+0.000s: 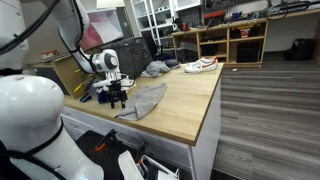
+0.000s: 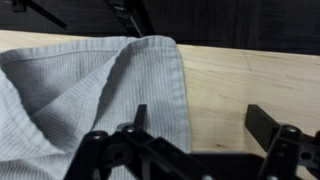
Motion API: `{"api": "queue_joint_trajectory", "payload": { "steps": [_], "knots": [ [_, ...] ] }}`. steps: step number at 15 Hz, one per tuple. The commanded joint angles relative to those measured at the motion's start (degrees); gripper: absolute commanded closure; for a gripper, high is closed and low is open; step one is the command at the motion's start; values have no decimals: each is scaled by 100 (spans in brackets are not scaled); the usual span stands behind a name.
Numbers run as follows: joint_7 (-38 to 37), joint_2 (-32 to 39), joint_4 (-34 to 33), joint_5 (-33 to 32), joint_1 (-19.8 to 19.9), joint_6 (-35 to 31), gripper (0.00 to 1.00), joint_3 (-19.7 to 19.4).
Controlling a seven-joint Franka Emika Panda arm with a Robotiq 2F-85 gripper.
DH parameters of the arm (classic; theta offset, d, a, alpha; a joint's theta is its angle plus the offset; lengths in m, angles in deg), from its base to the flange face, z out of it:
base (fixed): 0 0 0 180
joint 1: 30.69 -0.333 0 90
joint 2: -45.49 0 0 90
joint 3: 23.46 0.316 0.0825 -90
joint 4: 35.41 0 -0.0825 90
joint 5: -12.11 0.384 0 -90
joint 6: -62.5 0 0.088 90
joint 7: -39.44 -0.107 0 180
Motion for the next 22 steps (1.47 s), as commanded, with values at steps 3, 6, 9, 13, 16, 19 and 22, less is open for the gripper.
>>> {"api": "queue_joint_trajectory", "payload": {
  "steps": [3,6,9,13,16,19,22],
  "knots": [
    [175,64,-12,-286,-78,311,0,-59],
    [127,14,50,-488,-92,381,0,-108],
    [107,-25,116,-684,-91,419,0,-142],
    [39,-58,216,-920,-98,453,0,-209],
    [-38,-77,293,-1131,-111,465,26,-279],
    [-126,-103,349,-1236,-107,442,49,-331],
    [-208,-161,352,-1310,-97,487,73,-349]
  ]
}}
